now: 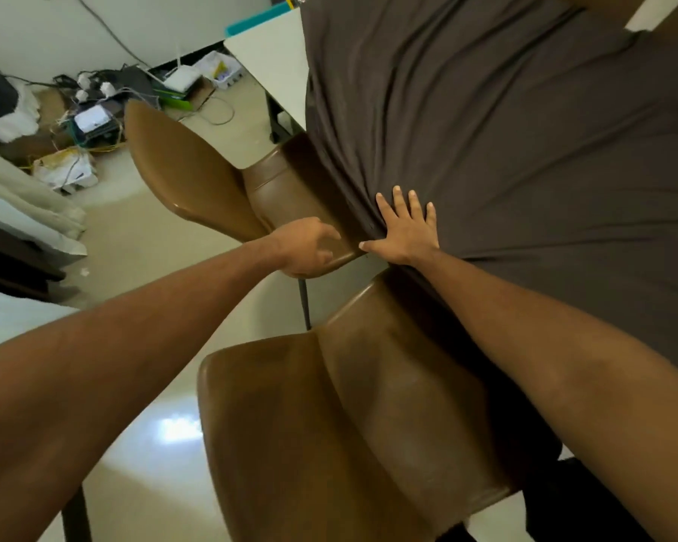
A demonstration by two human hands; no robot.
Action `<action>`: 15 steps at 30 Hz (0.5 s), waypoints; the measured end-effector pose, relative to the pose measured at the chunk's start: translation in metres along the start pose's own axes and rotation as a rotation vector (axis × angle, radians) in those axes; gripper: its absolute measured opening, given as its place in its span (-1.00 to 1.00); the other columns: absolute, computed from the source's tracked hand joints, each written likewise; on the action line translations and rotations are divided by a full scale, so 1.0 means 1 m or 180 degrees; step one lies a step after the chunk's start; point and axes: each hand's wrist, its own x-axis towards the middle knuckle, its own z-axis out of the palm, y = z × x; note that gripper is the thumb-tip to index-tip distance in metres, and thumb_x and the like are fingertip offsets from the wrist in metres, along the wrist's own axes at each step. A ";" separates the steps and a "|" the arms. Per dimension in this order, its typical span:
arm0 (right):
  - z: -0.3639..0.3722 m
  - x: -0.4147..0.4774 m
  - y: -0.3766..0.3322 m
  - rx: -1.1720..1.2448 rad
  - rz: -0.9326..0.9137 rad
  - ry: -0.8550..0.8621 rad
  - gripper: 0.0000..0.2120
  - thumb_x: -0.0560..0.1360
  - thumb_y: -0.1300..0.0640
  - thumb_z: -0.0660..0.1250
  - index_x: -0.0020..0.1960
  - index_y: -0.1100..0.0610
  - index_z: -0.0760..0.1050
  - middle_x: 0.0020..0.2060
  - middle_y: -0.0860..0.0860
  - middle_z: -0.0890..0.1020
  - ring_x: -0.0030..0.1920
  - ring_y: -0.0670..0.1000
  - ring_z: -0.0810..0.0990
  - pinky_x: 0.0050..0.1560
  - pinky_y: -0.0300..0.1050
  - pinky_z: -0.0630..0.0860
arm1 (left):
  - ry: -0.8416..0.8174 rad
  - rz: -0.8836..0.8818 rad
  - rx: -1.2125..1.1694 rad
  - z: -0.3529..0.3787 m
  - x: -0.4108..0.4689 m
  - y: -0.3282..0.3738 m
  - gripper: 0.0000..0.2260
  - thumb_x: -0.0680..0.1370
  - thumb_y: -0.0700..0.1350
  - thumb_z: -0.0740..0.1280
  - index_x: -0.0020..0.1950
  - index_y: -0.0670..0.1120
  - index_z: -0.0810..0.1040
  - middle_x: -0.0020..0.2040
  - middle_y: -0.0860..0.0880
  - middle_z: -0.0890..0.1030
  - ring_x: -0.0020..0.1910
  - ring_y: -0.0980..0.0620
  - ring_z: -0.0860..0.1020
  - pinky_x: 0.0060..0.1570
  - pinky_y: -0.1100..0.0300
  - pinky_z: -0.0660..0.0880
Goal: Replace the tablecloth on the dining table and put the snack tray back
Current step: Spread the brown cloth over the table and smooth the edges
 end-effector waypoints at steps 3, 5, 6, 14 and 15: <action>0.003 -0.003 -0.007 0.0103 0.0343 -0.0099 0.02 0.44 -0.50 0.20 0.64 -0.11 -0.26 0.62 0.04 -0.27 0.60 0.17 -0.32 0.54 0.29 -0.28 | 0.0045 0.0332 -0.0085 -0.004 -0.008 -0.014 -0.60 0.62 -0.05 0.31 0.46 0.00 0.42 0.38 -0.05 0.46 0.37 -0.03 0.43 0.33 0.04 0.38; 0.006 -0.007 -0.019 0.0136 0.0585 -0.0136 0.03 0.43 -0.51 0.19 0.63 -0.11 -0.28 0.62 0.04 -0.29 0.59 0.17 -0.34 0.53 0.30 -0.29 | 0.0009 0.0590 -0.0150 -0.005 -0.013 -0.034 -0.62 0.61 -0.05 0.31 0.44 0.02 0.44 0.38 -0.02 0.47 0.37 -0.01 0.43 0.35 0.04 0.38; 0.007 -0.009 -0.022 0.0127 0.0695 -0.0106 0.03 0.43 -0.52 0.19 0.63 -0.12 -0.28 0.62 0.04 -0.29 0.59 0.16 -0.34 0.53 0.30 -0.29 | -0.0002 0.0708 -0.0142 -0.005 -0.015 -0.042 -0.62 0.61 -0.04 0.31 0.43 0.03 0.45 0.37 0.00 0.47 0.37 0.00 0.43 0.36 0.03 0.39; 0.009 -0.001 -0.051 0.0209 0.1104 0.0186 -0.02 0.40 -0.55 0.17 0.64 -0.13 -0.10 0.64 0.02 -0.12 0.62 0.17 -0.17 0.55 0.31 -0.14 | -0.0028 0.1078 -0.0163 -0.056 -0.009 -0.114 -0.68 0.63 -0.08 0.31 0.39 0.00 0.49 0.34 0.01 0.49 0.32 0.04 0.46 0.30 0.12 0.41; 0.007 0.002 -0.055 0.0199 0.1159 0.0332 -0.06 0.40 -0.57 0.12 0.62 -0.13 0.00 0.64 0.03 -0.03 0.62 0.19 -0.07 0.54 0.32 -0.05 | -0.0045 0.1097 -0.0140 -0.064 0.000 -0.122 -0.68 0.63 -0.07 0.31 0.39 0.00 0.49 0.35 0.00 0.49 0.33 0.04 0.46 0.30 0.11 0.42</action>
